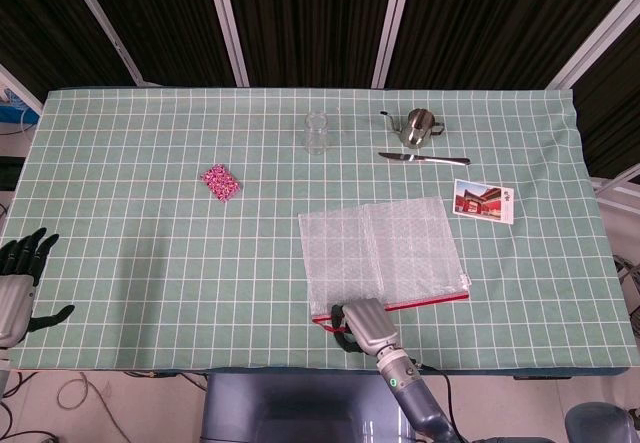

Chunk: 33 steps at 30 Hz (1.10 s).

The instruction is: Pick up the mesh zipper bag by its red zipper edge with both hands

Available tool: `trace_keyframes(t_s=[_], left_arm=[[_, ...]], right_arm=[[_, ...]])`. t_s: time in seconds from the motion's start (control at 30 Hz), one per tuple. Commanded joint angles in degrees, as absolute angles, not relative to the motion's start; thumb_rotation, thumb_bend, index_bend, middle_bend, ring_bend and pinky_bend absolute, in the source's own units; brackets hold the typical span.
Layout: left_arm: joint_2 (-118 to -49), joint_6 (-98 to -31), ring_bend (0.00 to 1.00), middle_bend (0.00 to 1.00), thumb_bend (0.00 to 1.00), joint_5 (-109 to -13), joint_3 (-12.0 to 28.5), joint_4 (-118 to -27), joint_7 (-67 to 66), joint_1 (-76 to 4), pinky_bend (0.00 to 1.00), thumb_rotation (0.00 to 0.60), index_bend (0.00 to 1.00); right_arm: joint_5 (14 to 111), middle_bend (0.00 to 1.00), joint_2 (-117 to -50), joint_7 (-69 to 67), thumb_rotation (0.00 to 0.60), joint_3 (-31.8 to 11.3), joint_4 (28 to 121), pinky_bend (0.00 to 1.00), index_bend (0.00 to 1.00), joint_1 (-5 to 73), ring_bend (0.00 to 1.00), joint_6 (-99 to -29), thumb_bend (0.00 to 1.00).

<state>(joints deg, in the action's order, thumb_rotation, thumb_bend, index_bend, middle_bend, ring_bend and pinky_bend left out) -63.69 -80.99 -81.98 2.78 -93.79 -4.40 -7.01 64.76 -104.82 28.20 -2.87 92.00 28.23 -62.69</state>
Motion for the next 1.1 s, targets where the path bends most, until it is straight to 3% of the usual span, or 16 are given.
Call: trace_keyframes(t_s=[0.03,0.53,0.8,1.1], left_arm=[[-63.68,-80.97,0.00,0.00,0.00,-81.96,2.76,-93.82,-4.43,-7.02,0.00,0.600,0.00],[-64.15,-81.03,0.00,0.00,0.00,-80.78,3.14,-94.10,-5.35,-6.94,0.00,0.600,0.00],[-63.96,-80.52,0.00,0.00,0.01,-80.47,3.58,-95.91,-8.32,-7.73,0.00,0.600,0.00],[-63.67,-76.22,0.00,0.00,0.05,-80.53,7.02,-103.32,-15.30,-13.69,0.00,0.600,0.00]], right_arm=[[65.35,1.00,-104.67,27.78,0.600,-2.72,92.16,0.89,0.60,28.11,1.00,-62.86,0.57],[67.71,1.00,-101.71,28.78,0.600,-6.99,98.47,0.89,0.63,29.57,1.00,-65.02,0.61],[64.56,1.00,-97.37,32.42,0.600,-13.86,103.86,0.89,0.64,32.31,1.00,-65.61,0.61],[59.99,1.00,-92.11,35.41,0.600,-22.91,109.57,0.89,0.66,36.83,1.00,-65.76,0.62]])
